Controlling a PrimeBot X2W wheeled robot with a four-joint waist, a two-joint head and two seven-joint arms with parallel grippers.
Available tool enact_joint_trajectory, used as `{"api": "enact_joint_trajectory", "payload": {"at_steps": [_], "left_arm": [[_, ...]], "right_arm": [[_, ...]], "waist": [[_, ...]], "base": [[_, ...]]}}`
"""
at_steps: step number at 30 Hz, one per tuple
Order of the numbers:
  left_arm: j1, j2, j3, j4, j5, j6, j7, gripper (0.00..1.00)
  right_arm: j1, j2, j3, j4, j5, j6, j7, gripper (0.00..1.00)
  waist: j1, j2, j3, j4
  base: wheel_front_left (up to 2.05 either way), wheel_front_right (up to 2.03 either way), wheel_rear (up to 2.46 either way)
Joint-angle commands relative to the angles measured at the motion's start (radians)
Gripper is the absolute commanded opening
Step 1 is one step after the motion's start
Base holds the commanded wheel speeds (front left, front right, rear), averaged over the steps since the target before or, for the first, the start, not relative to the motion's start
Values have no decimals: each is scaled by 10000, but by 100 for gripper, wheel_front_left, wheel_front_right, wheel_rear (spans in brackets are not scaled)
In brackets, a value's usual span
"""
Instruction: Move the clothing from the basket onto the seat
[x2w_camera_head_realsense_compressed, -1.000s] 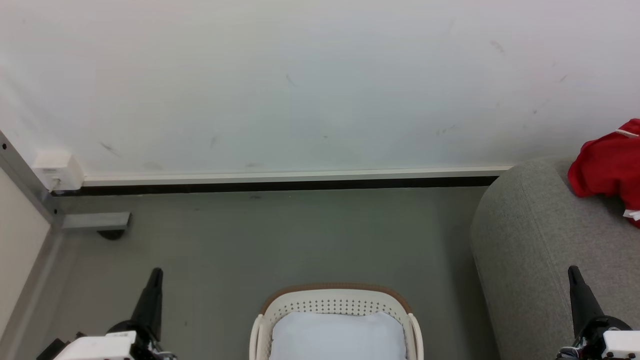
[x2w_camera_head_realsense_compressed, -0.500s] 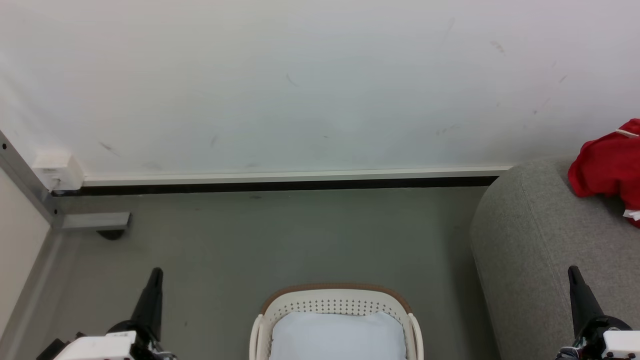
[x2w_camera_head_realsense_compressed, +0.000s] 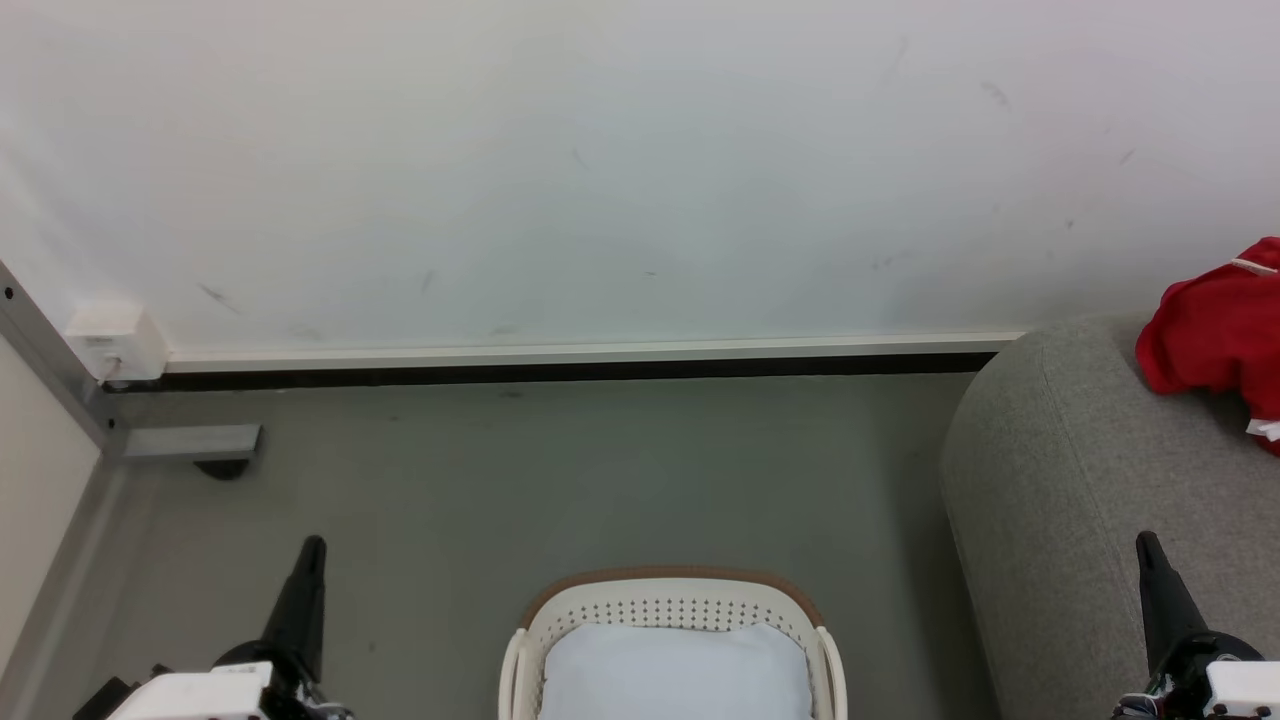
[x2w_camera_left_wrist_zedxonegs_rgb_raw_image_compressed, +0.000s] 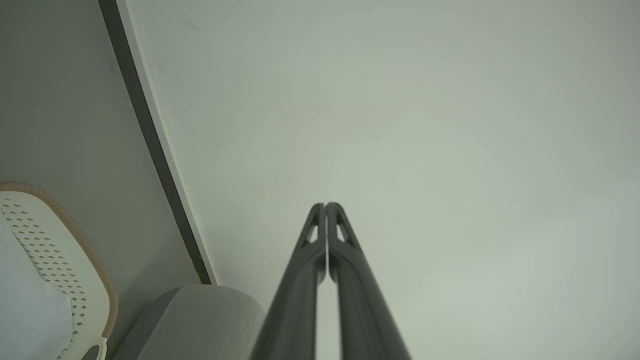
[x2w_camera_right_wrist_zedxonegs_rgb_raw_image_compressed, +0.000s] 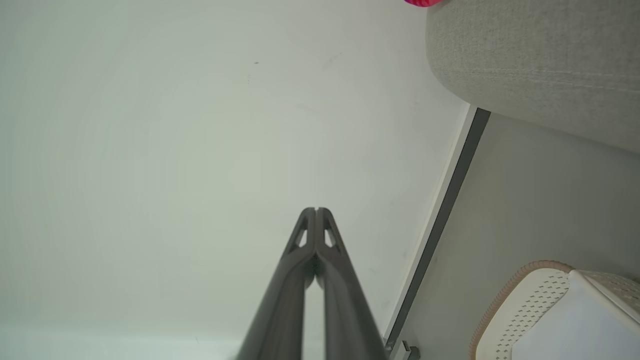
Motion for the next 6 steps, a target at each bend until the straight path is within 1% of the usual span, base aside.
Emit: {"api": "enact_joint_trajectory", "payload": {"at_steps": [1,6], "left_arm": [[-84,21,18,-37,-136,-41,34,0],[-84,21,18,-37,-136,-42,34,0]], "right_arm": [[-121,3,-38,-55,14,-20,26,0],[-121,3,-38,-55,14,-20,26,0]], "waist": [[0,0,0,0],[0,0,0,0]], "base": [[0,0,0],[0,0,0]]}}
